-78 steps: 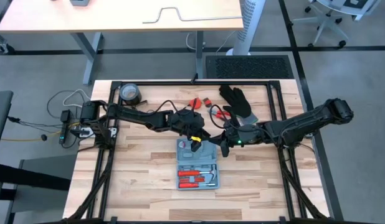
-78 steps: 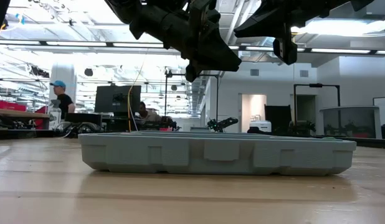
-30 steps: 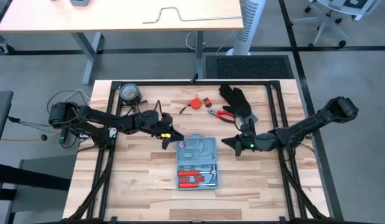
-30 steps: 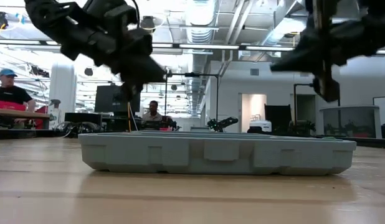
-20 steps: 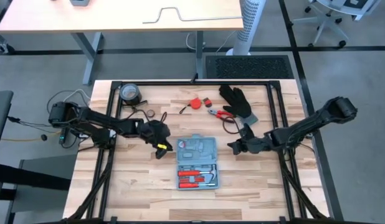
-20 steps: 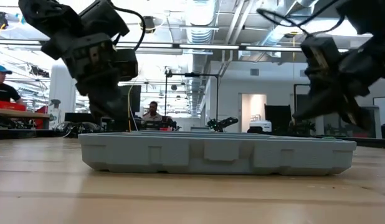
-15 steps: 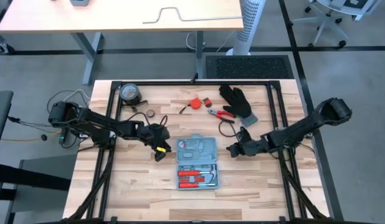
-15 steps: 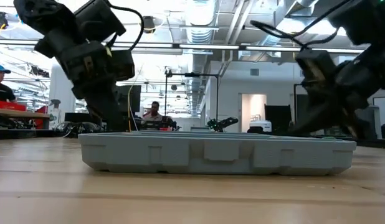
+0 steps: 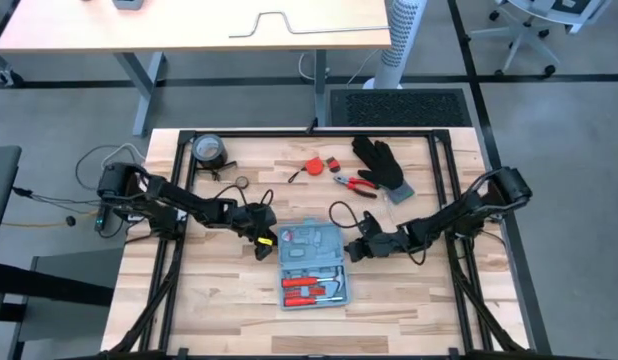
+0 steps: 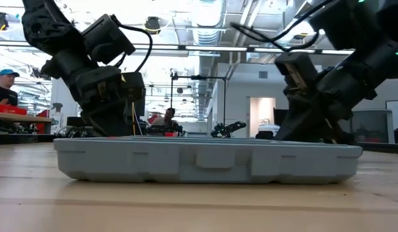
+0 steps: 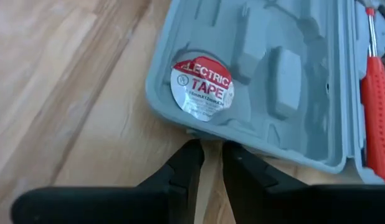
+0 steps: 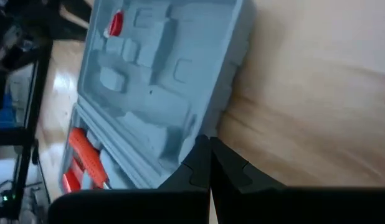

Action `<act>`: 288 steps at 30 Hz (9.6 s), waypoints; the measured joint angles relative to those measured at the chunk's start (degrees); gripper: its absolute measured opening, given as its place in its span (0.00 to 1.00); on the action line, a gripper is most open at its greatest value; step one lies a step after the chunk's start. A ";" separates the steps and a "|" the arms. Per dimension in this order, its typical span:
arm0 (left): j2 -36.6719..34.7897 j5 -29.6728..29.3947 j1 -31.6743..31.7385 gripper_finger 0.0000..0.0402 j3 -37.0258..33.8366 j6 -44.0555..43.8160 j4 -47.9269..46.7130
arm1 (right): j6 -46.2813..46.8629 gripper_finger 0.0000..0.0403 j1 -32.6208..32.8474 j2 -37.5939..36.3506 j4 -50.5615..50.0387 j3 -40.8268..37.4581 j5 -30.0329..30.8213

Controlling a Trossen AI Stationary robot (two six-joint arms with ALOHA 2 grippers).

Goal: Prefit tool cases
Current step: Put the orange pliers into the gray toolbox

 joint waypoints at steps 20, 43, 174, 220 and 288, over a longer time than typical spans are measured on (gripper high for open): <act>2.58 2.91 12.47 0.16 3.29 7.53 -1.00 | -6.96 0.01 -8.46 -0.84 -9.39 3.02 -7.39; 0.22 11.81 6.34 0.16 3.14 7.40 -1.41 | -4.10 0.01 -6.09 -14.59 -35.59 3.02 -0.68; 12.06 28.22 29.32 0.16 35.22 17.19 -13.28 | -59.64 0.35 -35.81 -5.42 -41.63 21.12 -16.00; 12.06 22.81 29.21 0.16 35.18 25.71 -23.24 | -56.72 0.30 -44.50 -4.50 -51.08 24.33 -10.81; 8.52 10.13 21.43 0.26 31.74 3.49 24.19 | -23.27 0.12 -36.56 -24.90 45.93 -2.62 -34.56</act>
